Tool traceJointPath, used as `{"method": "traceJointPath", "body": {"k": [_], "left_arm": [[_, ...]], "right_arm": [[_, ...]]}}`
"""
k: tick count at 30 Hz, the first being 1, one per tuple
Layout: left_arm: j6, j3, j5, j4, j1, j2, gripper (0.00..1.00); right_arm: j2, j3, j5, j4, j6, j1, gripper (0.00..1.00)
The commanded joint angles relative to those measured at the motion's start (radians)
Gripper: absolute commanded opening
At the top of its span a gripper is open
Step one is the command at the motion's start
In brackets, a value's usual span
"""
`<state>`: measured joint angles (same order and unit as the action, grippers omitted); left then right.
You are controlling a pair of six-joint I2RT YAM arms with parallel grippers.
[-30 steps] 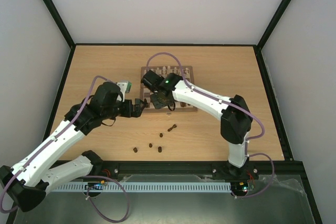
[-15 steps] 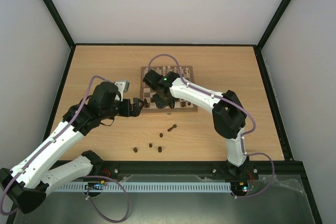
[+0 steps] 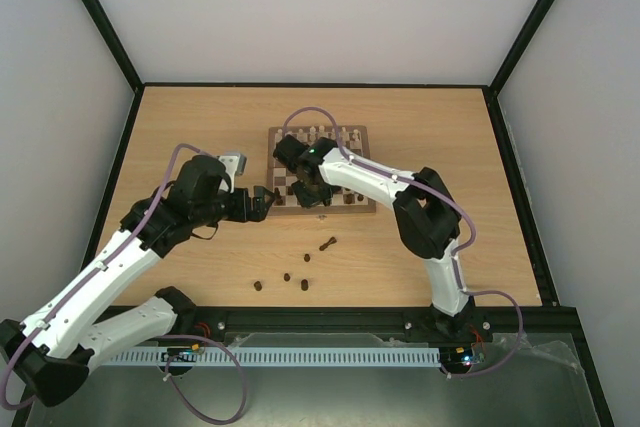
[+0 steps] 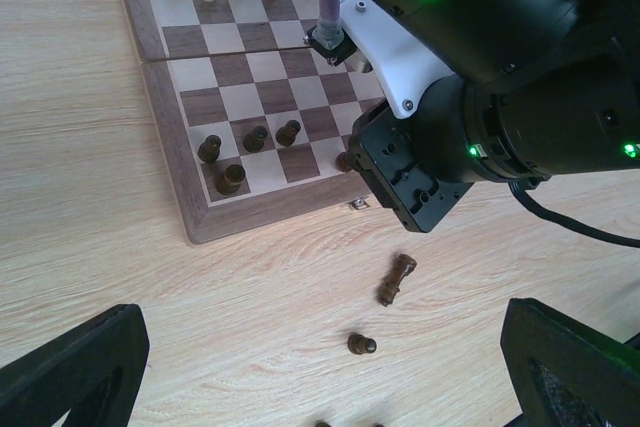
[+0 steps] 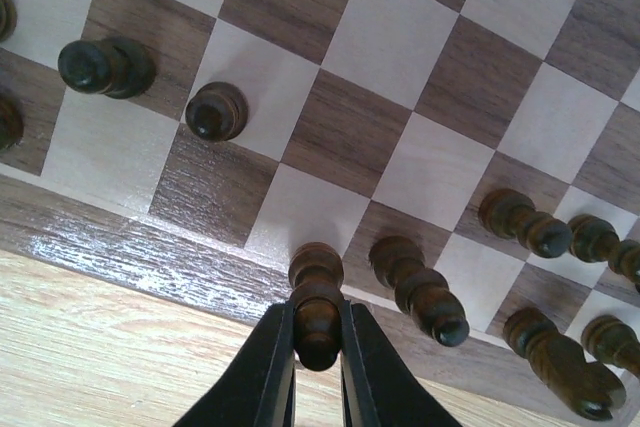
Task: Set up the chess pieces on the board
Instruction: Place the chess piece on the chessboard.
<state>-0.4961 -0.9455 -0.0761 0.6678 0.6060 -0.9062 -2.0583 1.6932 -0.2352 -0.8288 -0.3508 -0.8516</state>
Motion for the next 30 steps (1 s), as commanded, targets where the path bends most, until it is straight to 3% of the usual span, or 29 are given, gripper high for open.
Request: {"method": "traceJointPath", "body": {"k": [1,26,30], "left_arm": [[0.014,0.006,-0.005,-0.001,-0.006,-0.005,1.00],[0.007,0.014,-0.021,-0.014,-0.006,-0.017,0.99],[0.005,0.014,-0.023,-0.015,-0.006,-0.017,1.00]], "right_arm": [[-0.019,0.001,0.011,0.000,0.018,0.016,0.11],[-0.009,-0.040,0.058,0.024,0.023,0.029,0.16],[0.007,-0.038,0.060,0.023,0.019,0.029,0.23]]}}
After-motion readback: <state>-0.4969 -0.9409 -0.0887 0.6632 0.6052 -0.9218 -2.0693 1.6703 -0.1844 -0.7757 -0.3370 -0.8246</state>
